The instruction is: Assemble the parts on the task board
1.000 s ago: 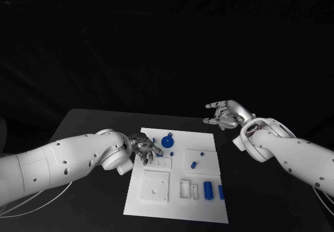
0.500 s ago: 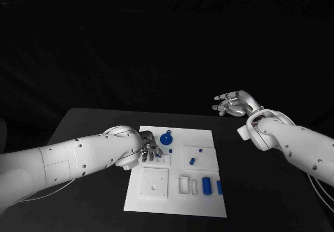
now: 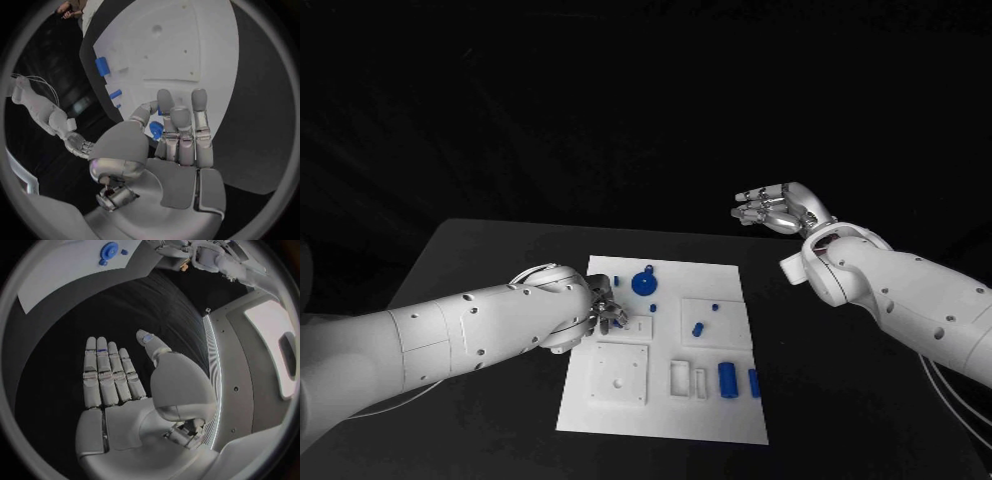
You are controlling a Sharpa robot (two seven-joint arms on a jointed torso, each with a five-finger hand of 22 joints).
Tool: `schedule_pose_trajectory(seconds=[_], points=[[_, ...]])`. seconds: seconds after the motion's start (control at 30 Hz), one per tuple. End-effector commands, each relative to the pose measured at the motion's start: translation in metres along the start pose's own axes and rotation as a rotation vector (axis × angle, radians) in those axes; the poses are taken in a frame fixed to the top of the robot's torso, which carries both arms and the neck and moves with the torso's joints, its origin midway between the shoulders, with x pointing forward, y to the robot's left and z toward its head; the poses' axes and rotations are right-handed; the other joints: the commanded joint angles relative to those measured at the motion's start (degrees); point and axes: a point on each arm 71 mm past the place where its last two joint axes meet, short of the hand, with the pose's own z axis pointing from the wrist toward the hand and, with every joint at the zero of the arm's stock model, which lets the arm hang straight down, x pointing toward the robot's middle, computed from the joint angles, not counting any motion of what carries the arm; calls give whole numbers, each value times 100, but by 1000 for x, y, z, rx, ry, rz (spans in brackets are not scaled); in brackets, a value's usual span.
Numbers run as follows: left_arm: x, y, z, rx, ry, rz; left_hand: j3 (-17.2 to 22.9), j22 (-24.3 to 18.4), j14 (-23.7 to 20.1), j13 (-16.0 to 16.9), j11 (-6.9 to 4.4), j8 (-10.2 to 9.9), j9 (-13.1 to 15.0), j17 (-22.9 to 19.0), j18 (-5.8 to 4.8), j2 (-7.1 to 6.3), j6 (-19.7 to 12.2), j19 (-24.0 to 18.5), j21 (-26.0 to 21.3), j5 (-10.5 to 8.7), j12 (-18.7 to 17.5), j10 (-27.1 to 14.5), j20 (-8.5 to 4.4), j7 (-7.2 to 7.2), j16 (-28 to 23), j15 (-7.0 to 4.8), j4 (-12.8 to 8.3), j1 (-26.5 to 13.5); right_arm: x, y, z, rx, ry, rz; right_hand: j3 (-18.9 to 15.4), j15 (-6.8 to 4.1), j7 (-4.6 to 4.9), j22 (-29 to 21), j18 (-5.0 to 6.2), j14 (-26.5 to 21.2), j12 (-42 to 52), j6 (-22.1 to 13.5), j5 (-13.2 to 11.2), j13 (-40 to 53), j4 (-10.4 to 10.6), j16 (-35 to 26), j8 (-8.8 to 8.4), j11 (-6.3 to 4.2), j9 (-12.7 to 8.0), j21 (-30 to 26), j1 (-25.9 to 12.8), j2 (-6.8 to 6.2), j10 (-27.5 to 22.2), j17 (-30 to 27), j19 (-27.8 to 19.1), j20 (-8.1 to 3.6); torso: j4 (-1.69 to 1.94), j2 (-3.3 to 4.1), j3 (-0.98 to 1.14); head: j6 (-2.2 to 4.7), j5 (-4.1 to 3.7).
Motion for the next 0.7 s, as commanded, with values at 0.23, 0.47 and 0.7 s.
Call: schedule_pose_trajectory(seconds=[0.23, 0.47, 0.7], points=[[8, 0, 3, -2, -27, -4, 337, 108, 101, 18, -25, 2, 899, 91, -47, -15, 610, 81, 58, 41, -61, 111, -30, -514, -57, -28, -356, 45, 3, 3, 2, -43, 1, 67, -42, 13, 3, -5, 52, -58, -21, -77, 37, 0, -3, -27, -9, 17, -8, 27, 43, 1, -66, -5, -31, 18, -2, -1, 9, -30, -15], [11, -2, 3, 15, -78, -41, 342, 106, 186, 18, -43, 3, 821, 176, -48, -63, 677, 128, 74, 121, -110, 202, -48, -531, -127, -45, -360, 43, 3, 3, 2, -44, 0, 69, -68, 19, 3, -4, 55, -73, -20, -89, 44, 0, 0, -27, -7, 20, -7, 29, 51, 5, -79, -5, -49, 26, 0, -1, 8, -47, -36], [13, -5, 0, 33, -111, -65, 345, 105, 254, 24, -59, 16, 774, 297, -49, -97, 731, 166, 89, 171, -137, 273, -63, -550, -150, -62, -360, 24, 3, 1, 2, -39, 1, 69, -89, 25, 7, -5, 53, -94, -20, -114, 50, 0, 1, -28, -9, 25, -9, 26, 49, 3, -93, -6, -68, 33, 11, 2, 9, -64, -50]])
